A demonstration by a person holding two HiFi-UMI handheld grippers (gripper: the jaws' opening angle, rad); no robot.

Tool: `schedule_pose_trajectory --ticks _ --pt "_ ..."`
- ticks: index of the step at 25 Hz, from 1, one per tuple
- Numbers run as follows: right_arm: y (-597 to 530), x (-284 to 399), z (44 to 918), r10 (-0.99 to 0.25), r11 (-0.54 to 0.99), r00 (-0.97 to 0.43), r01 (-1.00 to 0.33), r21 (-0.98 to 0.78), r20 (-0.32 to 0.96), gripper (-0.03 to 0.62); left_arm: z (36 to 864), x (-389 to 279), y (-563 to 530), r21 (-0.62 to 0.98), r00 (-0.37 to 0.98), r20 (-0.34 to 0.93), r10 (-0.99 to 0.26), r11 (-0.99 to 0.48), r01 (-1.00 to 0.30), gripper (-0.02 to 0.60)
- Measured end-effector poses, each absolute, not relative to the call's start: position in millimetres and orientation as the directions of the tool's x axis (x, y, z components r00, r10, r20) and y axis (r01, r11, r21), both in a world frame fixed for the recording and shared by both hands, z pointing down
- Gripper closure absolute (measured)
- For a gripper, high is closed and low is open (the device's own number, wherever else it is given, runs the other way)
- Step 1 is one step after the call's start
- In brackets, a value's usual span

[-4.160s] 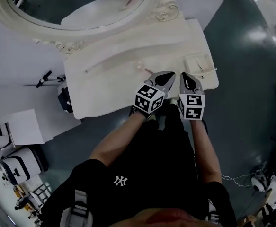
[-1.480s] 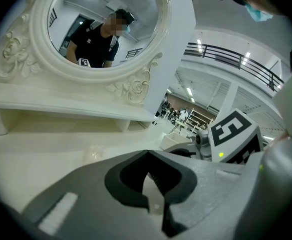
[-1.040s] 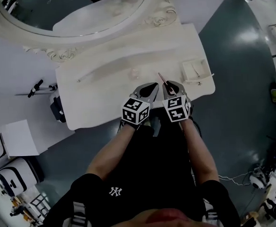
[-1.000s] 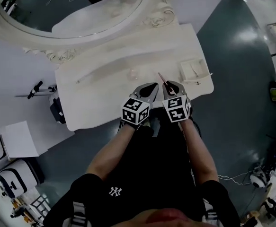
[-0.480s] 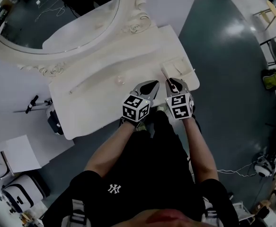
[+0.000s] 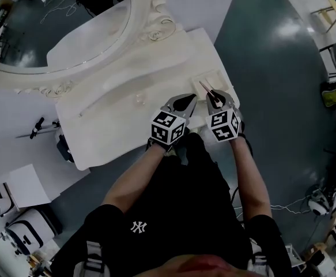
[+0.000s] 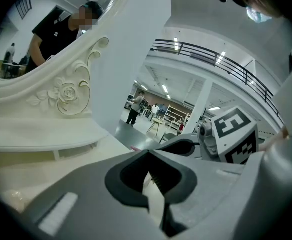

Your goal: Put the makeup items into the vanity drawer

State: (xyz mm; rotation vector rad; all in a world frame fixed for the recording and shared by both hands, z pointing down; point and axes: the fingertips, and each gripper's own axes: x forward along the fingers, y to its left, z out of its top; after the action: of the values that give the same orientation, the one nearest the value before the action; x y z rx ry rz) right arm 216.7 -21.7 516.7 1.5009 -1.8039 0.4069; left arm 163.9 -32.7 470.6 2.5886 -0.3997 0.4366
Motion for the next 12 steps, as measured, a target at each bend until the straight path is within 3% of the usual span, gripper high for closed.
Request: schedule_pose_trajectory --ticks 5,12 --pt "-33 223 534 -0.666 0.429 -0.058 -0.845 0.319 0.744 0.516 478 176 -48 0.412 0.895 0.388 -0.218 -0.828 -0.380 0.581" --pt "-42 230 564 -0.601 0.557 -0.093 -0.761 0.333 0.794 0.516 492 187 -66 0.416 0.877 0.412 -0.245 -0.806 -0.421 0.581"
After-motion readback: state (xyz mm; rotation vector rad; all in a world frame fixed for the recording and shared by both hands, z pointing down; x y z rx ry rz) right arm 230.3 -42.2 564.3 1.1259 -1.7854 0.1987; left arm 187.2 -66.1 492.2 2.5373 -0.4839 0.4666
